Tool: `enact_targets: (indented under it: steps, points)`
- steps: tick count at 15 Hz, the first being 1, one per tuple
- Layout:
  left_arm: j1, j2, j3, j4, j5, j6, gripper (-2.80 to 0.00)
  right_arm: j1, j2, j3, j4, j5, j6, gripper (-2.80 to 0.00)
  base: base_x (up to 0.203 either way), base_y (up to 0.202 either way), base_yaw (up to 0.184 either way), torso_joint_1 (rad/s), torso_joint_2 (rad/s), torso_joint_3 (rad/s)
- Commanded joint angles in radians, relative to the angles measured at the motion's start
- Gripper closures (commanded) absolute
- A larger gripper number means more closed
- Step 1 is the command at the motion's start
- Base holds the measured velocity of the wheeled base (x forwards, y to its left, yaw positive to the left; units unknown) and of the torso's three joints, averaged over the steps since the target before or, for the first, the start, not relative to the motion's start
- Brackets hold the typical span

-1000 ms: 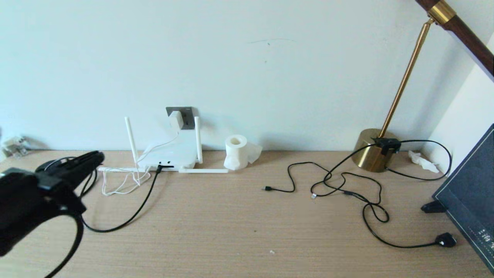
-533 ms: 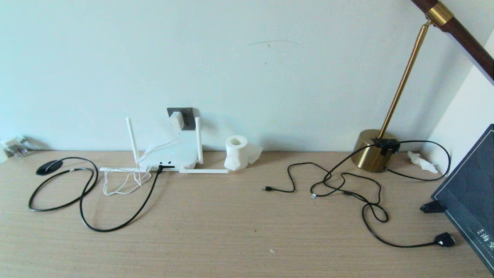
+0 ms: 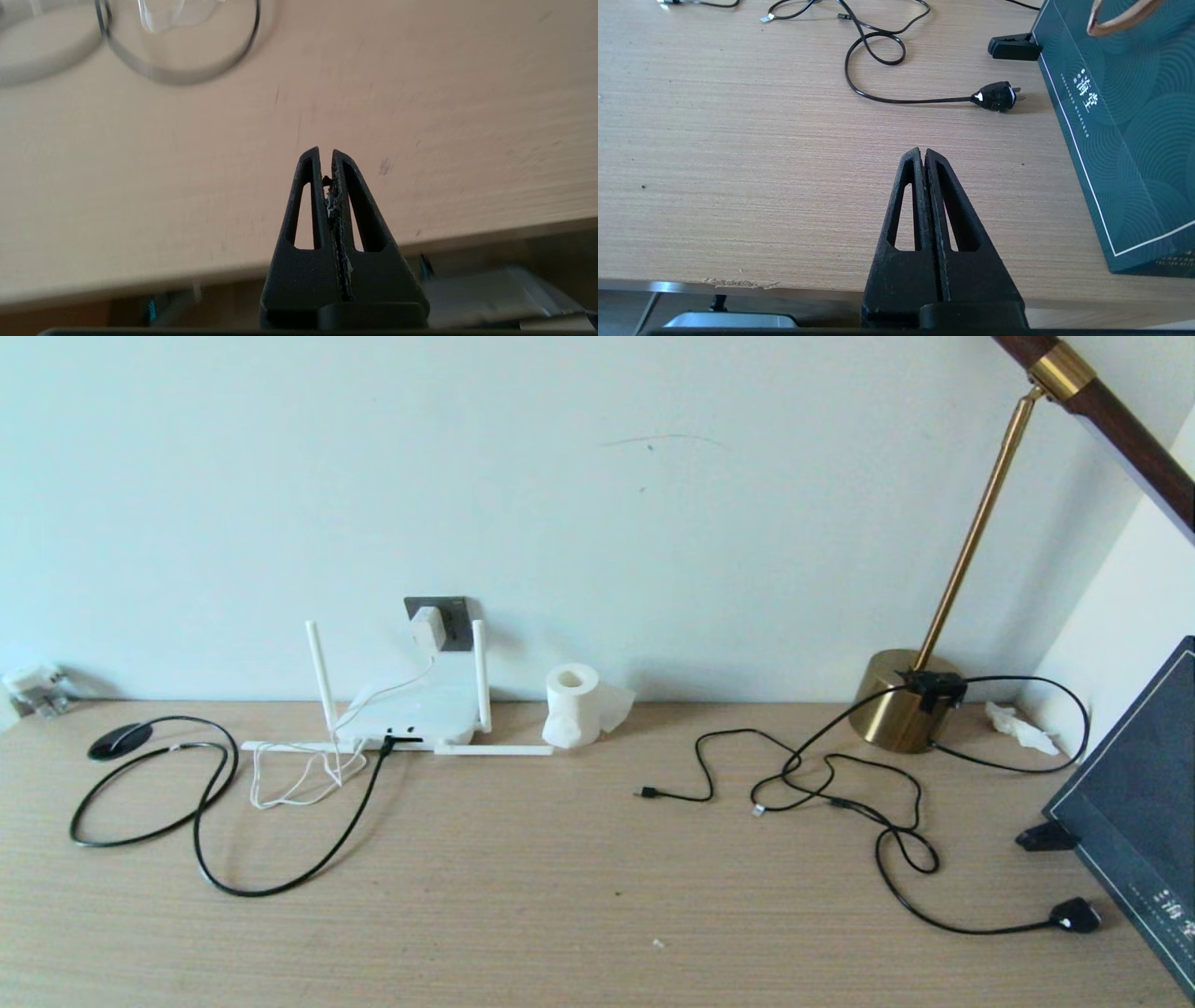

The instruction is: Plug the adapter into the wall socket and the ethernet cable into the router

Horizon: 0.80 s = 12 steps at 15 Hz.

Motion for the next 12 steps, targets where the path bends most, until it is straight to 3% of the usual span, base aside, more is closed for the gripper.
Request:
enact_targets:
  steps: [1, 7, 9, 12]
  points:
    - [0.007, -0.108, 0.003, 0.005, -0.019, -0.011, 0.0, 0.0, 0.001, -0.001, 0.001, 0.0, 0.004, 0.0, 0.0, 0.0, 0.0, 0.0, 0.0, 0.0]
    - [0.008, -0.101, 0.003, 0.003, -0.001, -0.051, 0.0, 0.0, 0.001, 0.001, 0.001, 0.0, 0.01, 0.0, 0.0, 0.0, 0.0, 0.0, 0.0, 0.0]
    - [0.008, -0.101, 0.003, 0.001, 0.056, -0.135, 0.0, 0.0, 0.001, 0.001, 0.001, -0.001, 0.029, 0.0, 0.0, 0.0, 0.0, 0.0, 0.0, 0.0]
    - [0.008, -0.101, 0.005, -0.001, 0.062, -0.134, 0.0, -0.001, 0.001, -0.001, 0.001, -0.004, 0.029, 0.0, 0.0, 0.0, 0.0, 0.0, 0.0, 0.0]
